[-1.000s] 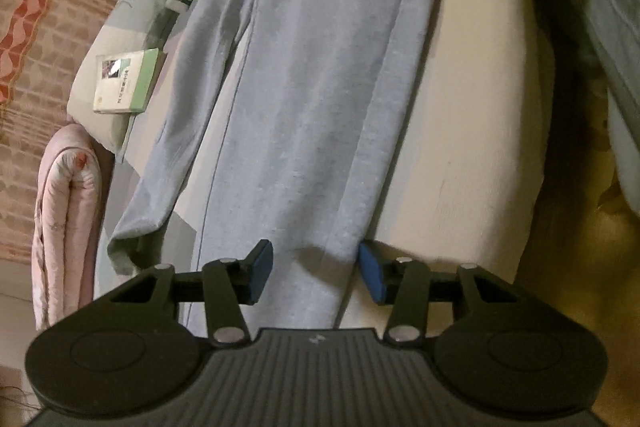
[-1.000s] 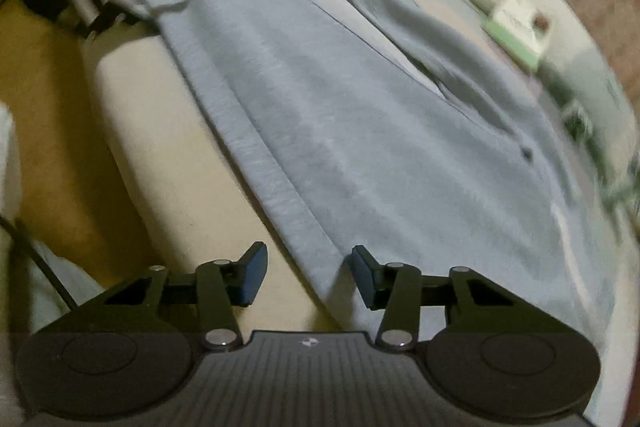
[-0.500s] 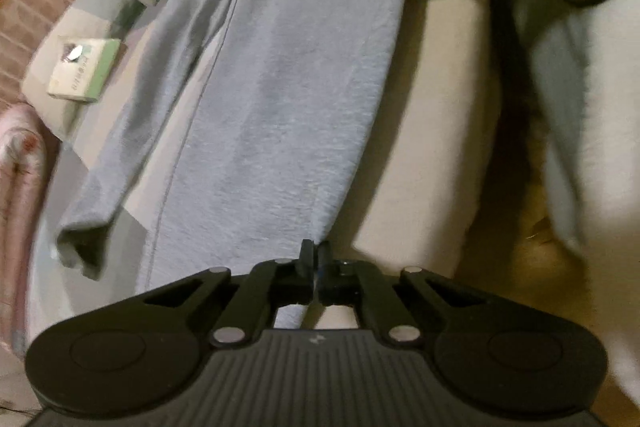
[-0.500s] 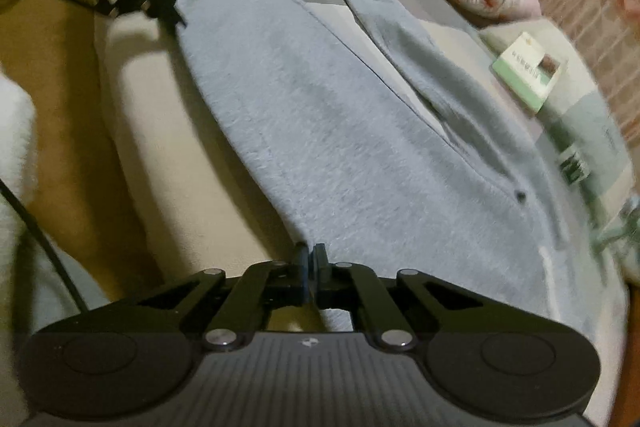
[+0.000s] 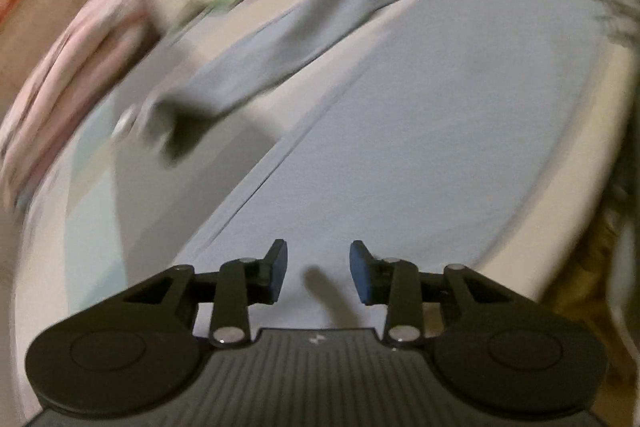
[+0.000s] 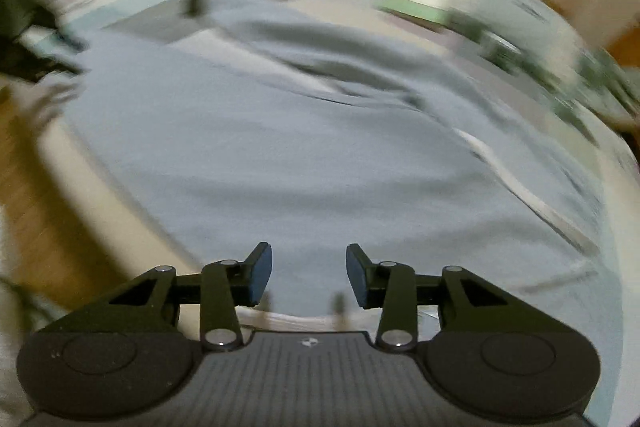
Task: Fold clothes
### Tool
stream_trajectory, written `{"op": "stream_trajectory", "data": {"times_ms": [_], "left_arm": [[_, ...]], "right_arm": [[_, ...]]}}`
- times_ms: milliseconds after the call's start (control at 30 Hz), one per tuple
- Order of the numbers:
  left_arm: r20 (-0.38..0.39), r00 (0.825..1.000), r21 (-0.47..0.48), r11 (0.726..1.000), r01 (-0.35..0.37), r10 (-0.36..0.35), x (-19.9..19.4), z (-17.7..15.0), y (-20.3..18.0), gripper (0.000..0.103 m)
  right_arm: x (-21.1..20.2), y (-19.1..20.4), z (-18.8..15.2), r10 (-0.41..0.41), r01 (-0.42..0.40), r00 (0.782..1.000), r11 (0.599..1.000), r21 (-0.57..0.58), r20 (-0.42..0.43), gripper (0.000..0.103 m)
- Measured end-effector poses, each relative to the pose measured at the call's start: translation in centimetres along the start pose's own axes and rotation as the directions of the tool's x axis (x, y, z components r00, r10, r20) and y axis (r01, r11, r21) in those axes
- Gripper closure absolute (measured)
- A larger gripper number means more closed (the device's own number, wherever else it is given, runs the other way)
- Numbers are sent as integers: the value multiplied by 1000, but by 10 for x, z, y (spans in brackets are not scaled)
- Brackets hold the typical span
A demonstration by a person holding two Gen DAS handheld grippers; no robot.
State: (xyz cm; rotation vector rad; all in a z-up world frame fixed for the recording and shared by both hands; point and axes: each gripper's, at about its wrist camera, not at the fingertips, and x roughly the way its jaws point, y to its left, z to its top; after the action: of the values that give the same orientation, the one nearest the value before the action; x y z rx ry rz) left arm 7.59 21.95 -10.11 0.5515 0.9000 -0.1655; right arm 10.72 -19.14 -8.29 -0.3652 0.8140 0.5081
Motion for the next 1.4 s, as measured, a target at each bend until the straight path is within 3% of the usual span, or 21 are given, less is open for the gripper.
{"op": "stream_trajectory", "data": {"times_ms": [67,167,267,400,467,633,767,800,867,967,1100,1167,1267,1400], "left_arm": [[-36,999,-90,996,-11,8,11,-15,15,67],[-41,999,-240,971,-3,-7,15,-36,36,56],[-84,996,-316,947,-52,27,14,-47,44,46],[-149,984,-304,943,-138,96,10,-42,42,47],[-125,983,-270,949,-162,133,2,-32,37,50],[21,999,-300,954,-24,32,0,8,21,47],[35,999,-327,944,38,-28,20,24,10,47],[39,998,-333,941,53,-43,26,27,7,47],[-2,999,-373,927,40,-43,37,21,9,47],[-15,999,-472,881,28,-39,41,3,18,36],[-46,999,-511,859,-35,13,37,-12,27,34],[-64,997,-510,858,-64,36,32,-14,30,34],[-62,995,-499,860,-103,83,23,-15,36,37],[-34,995,-526,845,-97,93,15,-21,46,37]], "right_arm": [[5,-28,-8,-46,46,999,993,107,-1,57],[16,-63,-23,-66,68,998,963,260,-15,57],[29,-80,-44,-82,101,994,941,323,-72,53],[15,-91,-56,-101,125,991,923,363,-86,49],[8,-95,-55,-136,162,986,919,359,-99,49],[13,-123,-39,-225,219,974,891,398,-31,49],[36,-154,-48,-264,289,957,843,453,-119,49],[40,-160,-55,-288,330,944,833,444,-161,48],[29,-167,-72,-294,327,945,822,466,-145,48],[18,-163,-82,-320,362,932,821,441,-168,53],[17,-158,-81,-337,384,923,822,420,-184,53],[15,-158,-79,-337,391,920,812,433,-199,53],[9,-151,-66,-337,392,920,806,443,-201,44],[2,-115,-47,-265,285,958,862,418,-107,33]]}}
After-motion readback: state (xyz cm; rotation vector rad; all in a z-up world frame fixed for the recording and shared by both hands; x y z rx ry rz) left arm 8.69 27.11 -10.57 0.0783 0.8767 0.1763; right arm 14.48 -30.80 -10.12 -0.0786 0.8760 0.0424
